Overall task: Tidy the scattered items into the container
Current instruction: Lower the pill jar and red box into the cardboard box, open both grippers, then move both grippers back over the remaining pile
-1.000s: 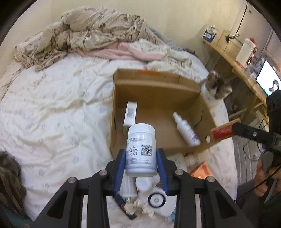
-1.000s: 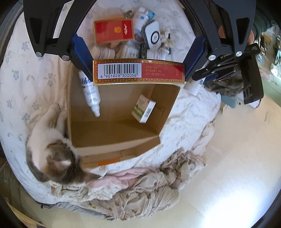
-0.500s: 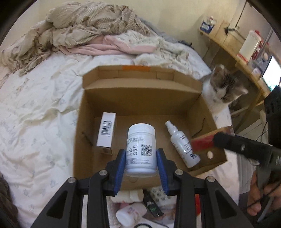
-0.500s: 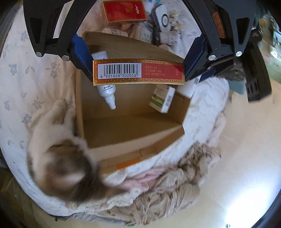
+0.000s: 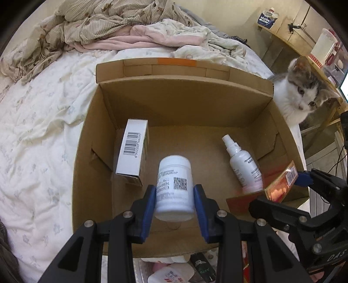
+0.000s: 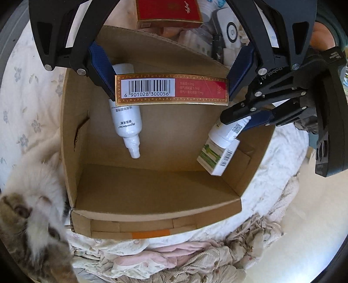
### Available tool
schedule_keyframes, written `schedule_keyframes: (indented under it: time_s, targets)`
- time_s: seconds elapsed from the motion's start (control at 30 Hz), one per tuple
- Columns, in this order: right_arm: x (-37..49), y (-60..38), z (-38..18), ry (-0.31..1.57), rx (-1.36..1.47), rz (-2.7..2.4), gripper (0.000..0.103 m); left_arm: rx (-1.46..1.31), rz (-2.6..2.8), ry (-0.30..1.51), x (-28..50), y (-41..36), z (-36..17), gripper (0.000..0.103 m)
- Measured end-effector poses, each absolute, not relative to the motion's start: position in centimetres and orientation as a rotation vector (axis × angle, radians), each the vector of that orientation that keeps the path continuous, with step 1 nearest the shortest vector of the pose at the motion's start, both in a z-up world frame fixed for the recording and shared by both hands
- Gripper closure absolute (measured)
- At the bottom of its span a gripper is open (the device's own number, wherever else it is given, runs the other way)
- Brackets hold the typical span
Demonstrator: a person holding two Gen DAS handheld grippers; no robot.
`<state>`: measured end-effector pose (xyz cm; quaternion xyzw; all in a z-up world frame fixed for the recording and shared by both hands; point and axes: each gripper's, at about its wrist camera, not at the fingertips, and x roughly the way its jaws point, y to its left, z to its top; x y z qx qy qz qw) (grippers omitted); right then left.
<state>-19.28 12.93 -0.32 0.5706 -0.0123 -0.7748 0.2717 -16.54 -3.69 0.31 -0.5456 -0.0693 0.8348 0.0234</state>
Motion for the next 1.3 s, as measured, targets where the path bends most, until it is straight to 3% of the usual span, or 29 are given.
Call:
schedule_keyframes:
  time_s: [0.13,0.23,0.6,0.97,1.07,1.23,1.3]
  targets:
    - [-19.2,12.8,-0.1,-0.009,1.532,-2.107,0.008,-1.704,2.578,-0.229,-16.4,-3.8,0.1,0.063]
    - [-19.2,12.6,0.4,0.026,1.512,-2.150,0.007,-1.723,2.564,-0.288,-16.2,-4.3,0.1,0.032]
    - [-19.3,13.3,1.5,-0.025,1.461,-2.172,0.000,-1.653,2.616,-0.475,-13.0,-7.2,3.1,0.028]
    - [-19.1,15.2,3.4,-0.202,1.324,-2.222,0.000,-1.631,2.615,-0.509,-6.6,-8.7,4.4,0.028]
    - [-18.7,16.2,3.7,-0.343,1.293,-2.143,0.000,-1.604,2.619,-0.525,-4.7,-9.3,4.4,0.028]
    - [-18.9,19.9,1.0,-0.944,1.294,-1.727,0.000,-1.556,2.625,-0.607,-3.0,-10.0,2.9,0.028]
    - [-18.4,20.9,0.6,-1.004,1.282,-1.713,0.000,-1.618,2.621,-0.641,-2.7,-10.2,1.6,0.028]
